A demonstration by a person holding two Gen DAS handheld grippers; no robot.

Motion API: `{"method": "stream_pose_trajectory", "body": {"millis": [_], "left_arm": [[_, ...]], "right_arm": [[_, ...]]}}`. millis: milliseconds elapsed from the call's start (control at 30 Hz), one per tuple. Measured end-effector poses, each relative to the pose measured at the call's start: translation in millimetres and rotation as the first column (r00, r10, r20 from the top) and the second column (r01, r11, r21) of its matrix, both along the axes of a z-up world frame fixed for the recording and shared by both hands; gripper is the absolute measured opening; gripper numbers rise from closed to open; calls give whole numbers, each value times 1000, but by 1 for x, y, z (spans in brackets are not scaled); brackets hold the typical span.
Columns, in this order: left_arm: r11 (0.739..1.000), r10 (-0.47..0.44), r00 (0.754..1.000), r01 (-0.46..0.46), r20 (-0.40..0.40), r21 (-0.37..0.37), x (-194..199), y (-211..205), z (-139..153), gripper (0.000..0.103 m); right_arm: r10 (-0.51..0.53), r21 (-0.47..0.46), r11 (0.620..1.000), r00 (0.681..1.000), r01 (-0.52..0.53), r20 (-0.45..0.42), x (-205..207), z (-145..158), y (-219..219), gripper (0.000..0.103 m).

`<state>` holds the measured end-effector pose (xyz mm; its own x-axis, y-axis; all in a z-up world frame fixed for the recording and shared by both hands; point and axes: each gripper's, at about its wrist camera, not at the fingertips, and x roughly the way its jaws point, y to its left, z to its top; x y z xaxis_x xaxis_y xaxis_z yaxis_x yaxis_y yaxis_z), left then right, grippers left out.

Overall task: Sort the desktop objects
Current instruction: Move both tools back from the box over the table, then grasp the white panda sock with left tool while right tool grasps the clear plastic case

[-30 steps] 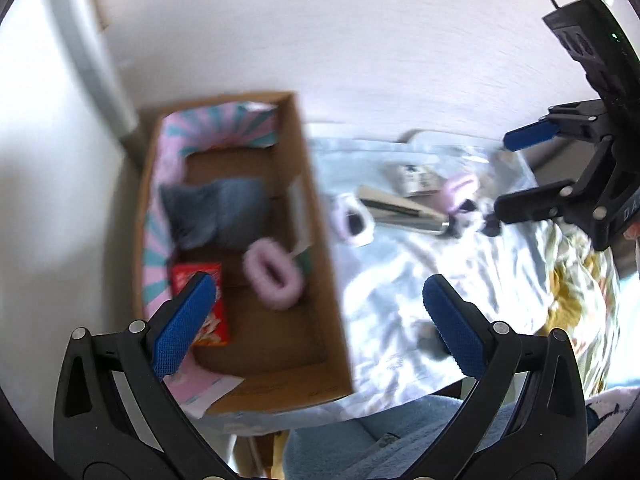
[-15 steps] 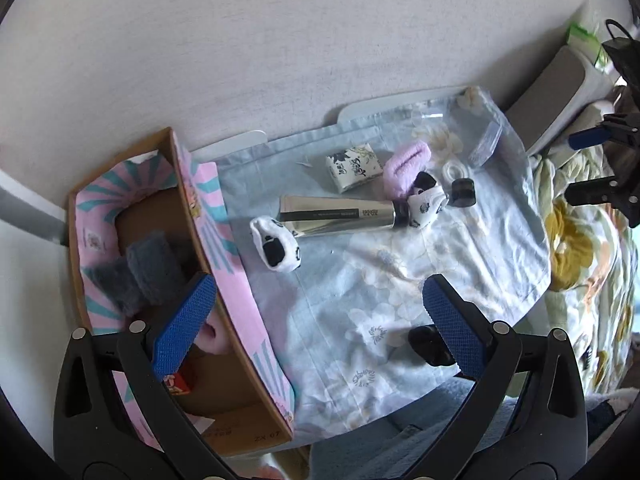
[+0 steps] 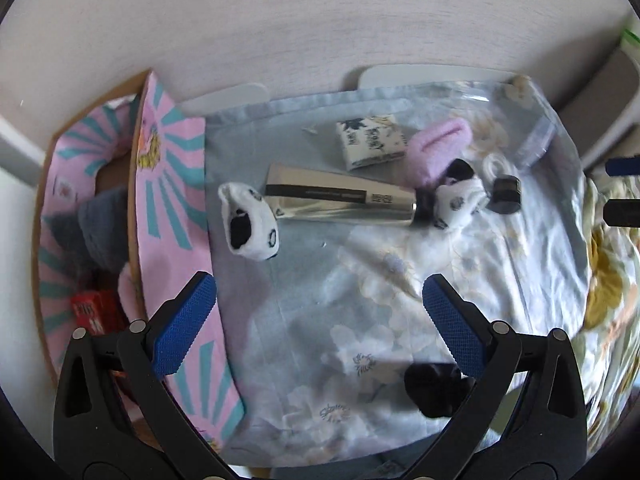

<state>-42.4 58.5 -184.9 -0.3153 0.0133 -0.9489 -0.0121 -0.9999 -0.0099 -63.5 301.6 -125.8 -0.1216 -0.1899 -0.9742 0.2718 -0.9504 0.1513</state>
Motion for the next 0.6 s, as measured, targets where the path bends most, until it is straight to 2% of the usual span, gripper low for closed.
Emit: {"method": "stream_pose_trajectory", "body": {"millis": [167,333,600], "left_arm": [[995,101,995,-101,-7,2,5,5,-23,103],[985,171,985,-171,-5,-24,-2,5,-44,103],[967,240,970,-242,-37,-79,-16,-2,-58,103]], "right_arm": [[-6,-9,1000,1000,7,24,-19,-19,16,103],[64,39,997,997,-66,41,-49,-30,31,103],[191,77,978,979,-196,75,-85,-47,34,103]]}}
